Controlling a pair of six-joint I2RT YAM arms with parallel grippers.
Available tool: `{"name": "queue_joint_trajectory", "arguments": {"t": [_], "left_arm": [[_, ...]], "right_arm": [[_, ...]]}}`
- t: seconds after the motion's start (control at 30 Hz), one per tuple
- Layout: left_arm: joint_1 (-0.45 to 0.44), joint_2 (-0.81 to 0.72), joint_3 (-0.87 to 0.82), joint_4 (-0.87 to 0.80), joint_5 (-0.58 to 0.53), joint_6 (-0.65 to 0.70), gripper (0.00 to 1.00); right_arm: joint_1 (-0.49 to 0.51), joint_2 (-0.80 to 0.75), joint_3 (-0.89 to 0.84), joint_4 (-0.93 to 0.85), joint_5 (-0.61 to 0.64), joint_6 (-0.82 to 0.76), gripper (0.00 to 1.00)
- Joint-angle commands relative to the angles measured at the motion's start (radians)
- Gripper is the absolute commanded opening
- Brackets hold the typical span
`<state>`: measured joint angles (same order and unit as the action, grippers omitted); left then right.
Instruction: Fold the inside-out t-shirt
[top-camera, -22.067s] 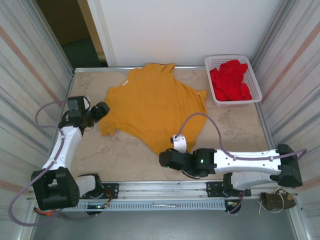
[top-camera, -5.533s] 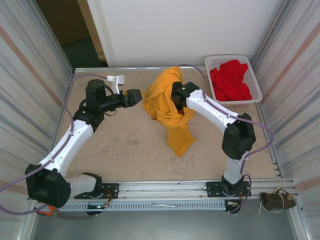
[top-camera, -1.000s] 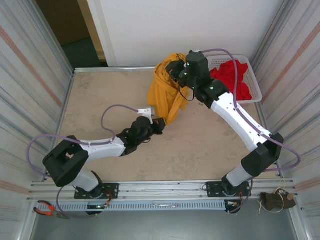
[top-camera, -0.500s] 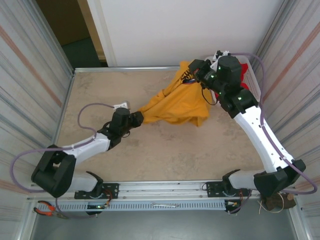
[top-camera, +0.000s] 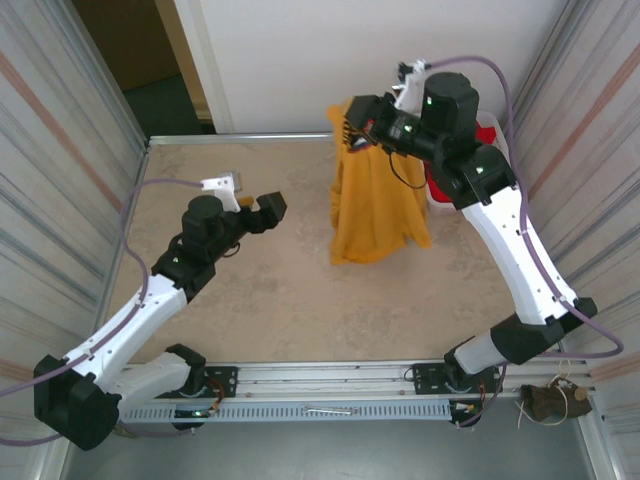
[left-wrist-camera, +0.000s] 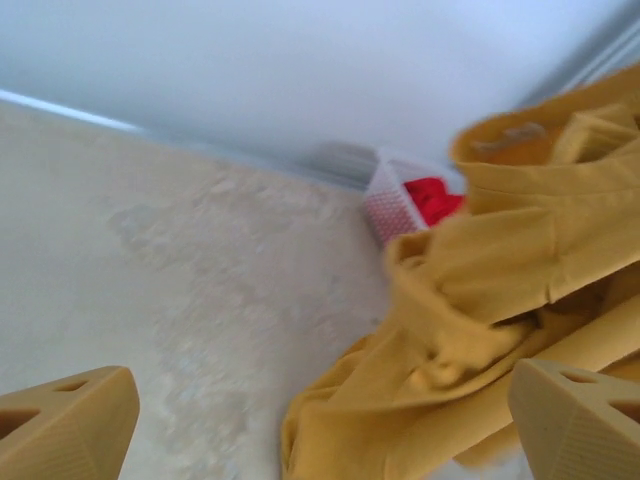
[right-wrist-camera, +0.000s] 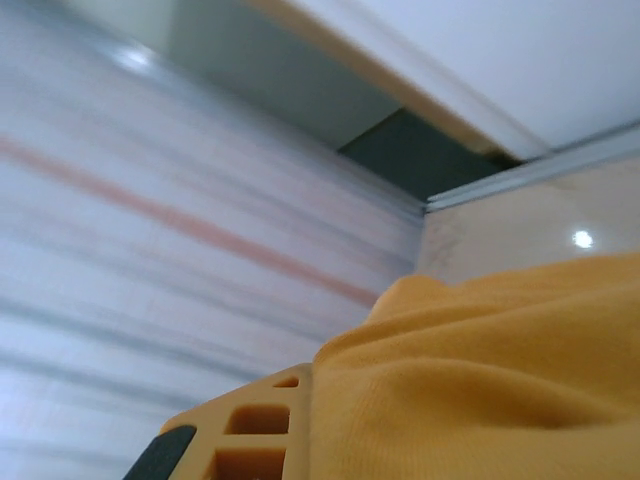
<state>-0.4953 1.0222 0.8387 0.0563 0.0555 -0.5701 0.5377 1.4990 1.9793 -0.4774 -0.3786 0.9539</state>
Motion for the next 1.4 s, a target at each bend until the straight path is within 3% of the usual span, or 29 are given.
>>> {"name": "queue_joint_trajectory", "arguments": {"t": [0.0, 0.17, 0.3, 0.43, 0.8, 1.13, 1.23, 1.27, 1.37], "left_arm": [[0.014, 0.039, 0.093, 0.010, 0.111, 0.053, 0.97], [0.053, 0.052, 0.131, 0.050, 0.185, 0.015, 0.98], [0.146, 0.016, 0.057, 0.113, 0.261, -0.133, 0.98], [0.201, 0.010, -0.011, 0.188, 0.340, -0.258, 0.99], [0.167, 0.155, -0.086, 0.272, 0.401, -0.329, 0.98], [0.090, 0.316, -0.043, 0.316, 0.321, -0.329, 0.98], [0.089, 0.363, -0.029, 0.335, 0.309, -0.347, 0.92], [0.090, 0.376, -0.025, 0.341, 0.301, -0.351, 0.87], [0.092, 0.410, 0.003, 0.354, 0.299, -0.345, 0.57]], "right_arm": [[-0.061, 0.041, 0.012, 0.146, -0.299, 0.017, 0.00], [-0.115, 0.034, -0.145, 0.259, -0.444, -0.033, 0.00], [-0.171, -0.020, -0.361, 0.483, -0.533, 0.025, 0.00], [-0.176, -0.026, -0.421, 0.516, -0.546, 0.028, 0.00], [-0.165, -0.040, -0.455, 0.523, -0.558, 0.017, 0.00], [-0.148, -0.047, -0.459, 0.520, -0.545, 0.016, 0.00], [-0.146, -0.053, -0.464, 0.519, -0.545, 0.013, 0.00], [-0.146, -0.057, -0.467, 0.519, -0.546, 0.011, 0.00], [-0.151, -0.073, -0.490, 0.513, -0.539, 0.003, 0.00]]}}
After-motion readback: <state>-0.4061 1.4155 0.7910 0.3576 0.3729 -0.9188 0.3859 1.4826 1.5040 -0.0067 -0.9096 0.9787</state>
